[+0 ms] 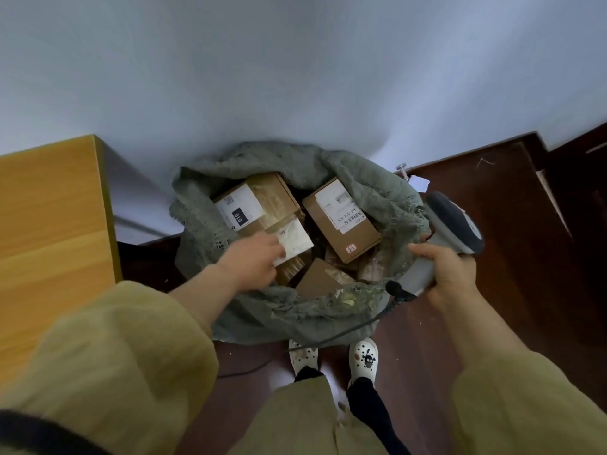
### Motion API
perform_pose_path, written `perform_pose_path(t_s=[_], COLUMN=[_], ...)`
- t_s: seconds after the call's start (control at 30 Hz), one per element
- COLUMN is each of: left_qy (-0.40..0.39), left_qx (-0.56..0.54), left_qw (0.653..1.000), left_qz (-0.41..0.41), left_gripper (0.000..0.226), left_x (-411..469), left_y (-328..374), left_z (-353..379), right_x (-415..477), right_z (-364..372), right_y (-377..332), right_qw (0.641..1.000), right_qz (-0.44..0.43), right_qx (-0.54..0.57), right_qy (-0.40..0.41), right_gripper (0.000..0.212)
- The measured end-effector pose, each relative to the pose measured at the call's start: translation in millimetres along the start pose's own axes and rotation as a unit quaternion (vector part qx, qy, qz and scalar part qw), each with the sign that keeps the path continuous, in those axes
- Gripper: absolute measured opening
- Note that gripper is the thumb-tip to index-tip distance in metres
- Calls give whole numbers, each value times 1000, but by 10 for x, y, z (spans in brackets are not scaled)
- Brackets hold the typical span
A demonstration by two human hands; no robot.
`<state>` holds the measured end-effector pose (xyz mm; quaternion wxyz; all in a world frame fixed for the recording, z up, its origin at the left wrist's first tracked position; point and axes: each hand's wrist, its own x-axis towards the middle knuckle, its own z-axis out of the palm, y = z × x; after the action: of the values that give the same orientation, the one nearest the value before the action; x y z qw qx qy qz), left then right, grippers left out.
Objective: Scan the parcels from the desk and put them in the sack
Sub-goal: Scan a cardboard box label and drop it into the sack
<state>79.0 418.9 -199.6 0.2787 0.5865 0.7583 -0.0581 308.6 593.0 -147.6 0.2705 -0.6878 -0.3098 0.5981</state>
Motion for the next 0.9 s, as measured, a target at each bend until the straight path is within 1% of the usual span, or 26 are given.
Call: perform_pose_path(t_s=[0.03, 0.07, 0.13, 0.17, 0.27, 0.33, 0.37, 0.43, 0.53, 0.67, 0.77, 0.9], left_qy=[-51, -90, -158, -186, -276, -324, -331, -311, -252, -206, -187, -155], left_qx=[27, 55, 103, 128, 177, 195, 202, 221, 228, 197, 178, 144], left_qw=[998, 994, 982, 974, 943, 922, 917, 920, 935, 948, 950, 958], left_qz=[32, 43, 27, 10, -60, -83, -89, -89, -96, -145, -175, -192], left_gripper=[43, 49, 60, 57, 35, 30, 31, 35, 38, 47, 56, 61], left_x=[-46, -89, -196, -248, -424, -538, -582, -643, -709, -817, -937, -1120], left_y=[59, 88, 90, 86, 80, 80, 84, 110, 153, 182, 312, 552], left_z=[114, 202, 325, 355, 383, 423, 449, 494, 565, 655, 666, 635], right_x=[15, 31, 64, 78, 87, 82, 79, 56, 44, -42, -264, -639], right_z=[-21, -39, -88, -114, -179, -219, -240, -282, -381, -616, -837, -1092], right_y=[29, 55, 115, 141, 222, 285, 320, 382, 484, 607, 677, 786], right_qw=[1000, 1000, 999, 998, 996, 994, 993, 992, 993, 993, 989, 968], right_qz=[2, 5, 11, 13, 29, 45, 56, 75, 83, 81, 60, 89], right_qx=[-11, -23, -43, -54, -88, -102, -107, -102, -64, -9, -4, -6], right_qy=[3, 6, 15, 20, 11, -1, -8, -25, -50, -85, -134, -234], right_gripper=[31, 38, 51, 52, 50, 48, 46, 44, 47, 56, 43, 22])
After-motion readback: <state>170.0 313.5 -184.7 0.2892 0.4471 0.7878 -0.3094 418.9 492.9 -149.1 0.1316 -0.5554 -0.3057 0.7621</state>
